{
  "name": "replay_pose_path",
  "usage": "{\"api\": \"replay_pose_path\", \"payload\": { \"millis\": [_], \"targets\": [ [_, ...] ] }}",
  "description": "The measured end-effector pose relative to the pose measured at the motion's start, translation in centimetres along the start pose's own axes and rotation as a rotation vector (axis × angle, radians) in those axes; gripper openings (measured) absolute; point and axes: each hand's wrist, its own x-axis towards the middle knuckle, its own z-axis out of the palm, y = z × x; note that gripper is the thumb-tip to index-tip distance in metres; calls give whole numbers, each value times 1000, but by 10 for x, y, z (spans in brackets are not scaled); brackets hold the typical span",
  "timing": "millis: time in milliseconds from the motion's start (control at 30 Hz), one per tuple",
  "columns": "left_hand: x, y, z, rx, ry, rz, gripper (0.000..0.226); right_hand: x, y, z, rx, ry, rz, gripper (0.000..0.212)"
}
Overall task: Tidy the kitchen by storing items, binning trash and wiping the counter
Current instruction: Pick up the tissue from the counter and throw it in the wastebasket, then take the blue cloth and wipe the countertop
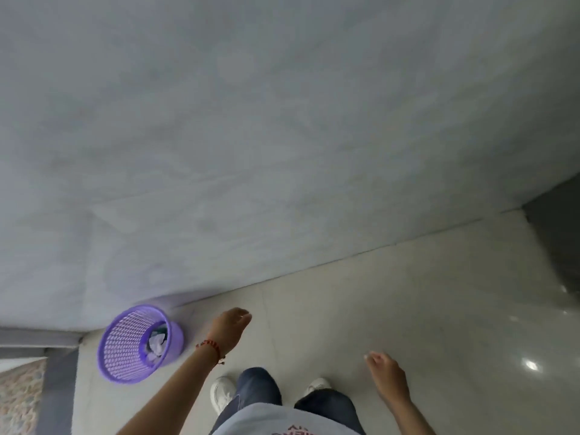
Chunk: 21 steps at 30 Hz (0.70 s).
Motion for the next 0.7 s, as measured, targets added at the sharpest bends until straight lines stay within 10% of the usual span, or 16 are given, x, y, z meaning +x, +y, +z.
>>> {"api": "replay_pose_path", "payload": {
  "millis": [700],
  "targets": [
    [115,325,260,591,-474,362,21,60,171,-229,443,550,472,23]
  ]
}}
